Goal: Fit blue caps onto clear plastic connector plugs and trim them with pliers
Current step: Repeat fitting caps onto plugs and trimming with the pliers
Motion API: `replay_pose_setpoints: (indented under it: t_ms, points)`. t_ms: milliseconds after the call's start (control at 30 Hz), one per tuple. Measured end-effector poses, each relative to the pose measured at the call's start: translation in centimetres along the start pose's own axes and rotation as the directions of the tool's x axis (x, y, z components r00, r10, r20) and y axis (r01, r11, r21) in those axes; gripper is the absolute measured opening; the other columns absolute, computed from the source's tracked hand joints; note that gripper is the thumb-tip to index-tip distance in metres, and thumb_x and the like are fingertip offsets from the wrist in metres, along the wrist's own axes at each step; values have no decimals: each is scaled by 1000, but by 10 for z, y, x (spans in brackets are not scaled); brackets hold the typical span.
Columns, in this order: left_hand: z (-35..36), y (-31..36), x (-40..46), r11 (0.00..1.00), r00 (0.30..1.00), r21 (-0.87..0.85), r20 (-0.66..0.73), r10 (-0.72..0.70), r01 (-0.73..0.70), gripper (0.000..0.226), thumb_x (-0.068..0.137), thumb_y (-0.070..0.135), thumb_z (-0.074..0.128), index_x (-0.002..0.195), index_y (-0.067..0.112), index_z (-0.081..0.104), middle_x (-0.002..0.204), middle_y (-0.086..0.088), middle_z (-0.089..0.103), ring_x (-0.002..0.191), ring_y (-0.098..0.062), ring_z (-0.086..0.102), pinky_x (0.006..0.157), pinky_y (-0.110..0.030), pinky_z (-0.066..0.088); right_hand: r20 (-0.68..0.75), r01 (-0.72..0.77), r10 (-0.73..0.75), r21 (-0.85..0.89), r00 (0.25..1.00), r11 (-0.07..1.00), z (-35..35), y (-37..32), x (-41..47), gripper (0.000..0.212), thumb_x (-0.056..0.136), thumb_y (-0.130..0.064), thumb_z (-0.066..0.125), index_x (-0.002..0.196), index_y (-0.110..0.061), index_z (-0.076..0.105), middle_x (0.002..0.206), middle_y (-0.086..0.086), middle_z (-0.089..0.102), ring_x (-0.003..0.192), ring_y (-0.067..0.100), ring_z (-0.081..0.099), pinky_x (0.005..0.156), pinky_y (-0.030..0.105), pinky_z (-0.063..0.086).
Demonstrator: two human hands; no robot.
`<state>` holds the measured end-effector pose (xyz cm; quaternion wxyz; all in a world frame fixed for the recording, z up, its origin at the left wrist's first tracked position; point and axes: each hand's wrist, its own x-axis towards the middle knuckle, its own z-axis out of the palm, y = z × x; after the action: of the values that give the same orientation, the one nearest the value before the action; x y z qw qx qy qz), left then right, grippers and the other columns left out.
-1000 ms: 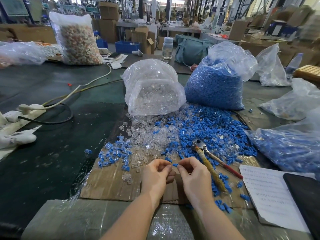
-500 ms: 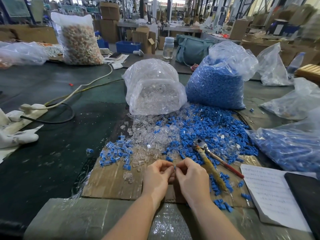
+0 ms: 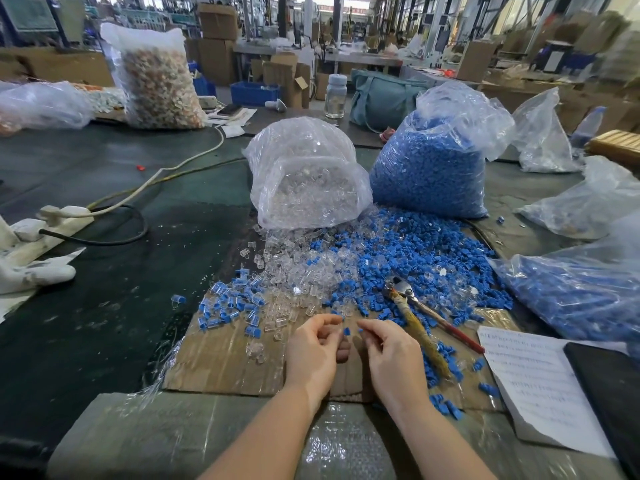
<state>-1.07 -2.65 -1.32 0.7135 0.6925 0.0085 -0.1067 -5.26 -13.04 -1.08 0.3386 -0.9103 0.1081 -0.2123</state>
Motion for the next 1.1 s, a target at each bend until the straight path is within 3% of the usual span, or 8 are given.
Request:
replay_pose_setpoints:
  t_ms: [200, 367, 567, 733, 867, 1100]
  points:
    - [-1, -1, 0, 1000, 1000, 13, 25, 8, -8, 17, 91, -2, 52, 98, 7, 64, 77, -6, 64, 66, -15, 64, 58, -17, 54, -11, 30, -31, -63, 999, 998, -1, 10, -4, 18, 89, -3, 58, 100, -9, 70, 92, -1, 66, 89, 13, 57, 81, 15, 37]
    - [-2, -4, -3, 996, 997, 67, 54, 59, -62, 17, 91, 0, 53, 96, 10, 65, 80, -10, 67, 66, -13, 64, 60, -17, 54, -32, 81, -86, -123, 996, 989, 2, 11, -9, 14, 86, 1, 60, 94, -6, 70, 88, 3, 66, 87, 19, 58, 80, 22, 41]
    - [-2, -11, -5, 976, 989, 162, 61, 138, -146, 19, 91, 3, 55, 93, 18, 65, 76, -1, 67, 65, -7, 64, 60, -16, 52, -45, 107, -114, -138, 992, 985, 3, 12, -11, 14, 86, 0, 60, 94, -5, 70, 87, 3, 65, 87, 21, 58, 79, 26, 43]
    - [-2, -13, -7, 968, 983, 171, 49, 179, -185, 20, 90, 1, 55, 98, 17, 63, 73, 2, 64, 61, -3, 62, 60, -15, 51, -68, 124, -136, -157, 988, 980, 4, 13, -12, 12, 86, -1, 61, 93, -5, 70, 87, 5, 64, 87, 22, 57, 79, 26, 43]
    - [-2, -13, -8, 967, 980, 161, 48, 191, -197, 20, 90, 1, 56, 88, 20, 59, 75, -3, 63, 60, -3, 61, 57, -15, 51, -106, 139, -156, -149, 982, 979, 4, 13, -13, 9, 84, -1, 64, 89, -5, 70, 85, 5, 63, 86, 22, 57, 78, 21, 39]
    - [-3, -13, -6, 960, 978, 188, 62, 199, -208, 16, 90, 1, 55, 88, 16, 60, 77, -5, 65, 56, 1, 59, 58, -15, 52, -101, 255, -266, -113, 959, 960, 2, 12, -15, 13, 80, -5, 69, 93, -7, 68, 88, 3, 62, 85, 20, 58, 78, 27, 47]
